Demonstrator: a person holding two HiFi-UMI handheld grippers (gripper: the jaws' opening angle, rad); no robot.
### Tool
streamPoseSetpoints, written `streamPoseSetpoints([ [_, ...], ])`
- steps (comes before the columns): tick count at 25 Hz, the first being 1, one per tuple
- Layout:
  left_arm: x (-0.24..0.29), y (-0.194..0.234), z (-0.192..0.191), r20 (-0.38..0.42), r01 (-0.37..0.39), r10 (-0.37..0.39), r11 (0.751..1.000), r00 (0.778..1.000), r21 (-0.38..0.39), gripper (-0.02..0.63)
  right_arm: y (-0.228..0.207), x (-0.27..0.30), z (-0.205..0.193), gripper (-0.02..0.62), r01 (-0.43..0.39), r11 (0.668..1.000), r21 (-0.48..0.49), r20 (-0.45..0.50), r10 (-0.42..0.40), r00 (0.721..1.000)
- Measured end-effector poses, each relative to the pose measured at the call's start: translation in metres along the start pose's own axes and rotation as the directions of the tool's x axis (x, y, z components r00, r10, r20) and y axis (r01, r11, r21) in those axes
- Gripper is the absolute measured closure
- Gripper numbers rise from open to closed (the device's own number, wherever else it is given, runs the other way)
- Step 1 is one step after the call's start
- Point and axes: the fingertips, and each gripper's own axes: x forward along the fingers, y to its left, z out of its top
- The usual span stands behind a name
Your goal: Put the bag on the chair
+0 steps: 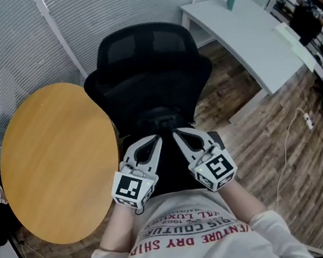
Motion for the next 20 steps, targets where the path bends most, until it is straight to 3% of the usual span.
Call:
streamPoseSetpoints([
  [4, -0.002, -0.002, 0.003, 0.011, 0.021, -0.021, 1.0, 1.0, -0.023, 0.575, 0.003, 0.0, 0.0, 0.569, 0.005, 1.0, -0.011, 0.004, -0.005, 1.0],
  [20, 0.007, 0.008, -0.002, -0.032, -0.02, 0.02, 0.999, 0.999, -0.027, 0.574, -0.009, 0.001, -0.003, 0.569, 0.044, 0.998, 0.037, 0.0, -0.044, 0.999],
])
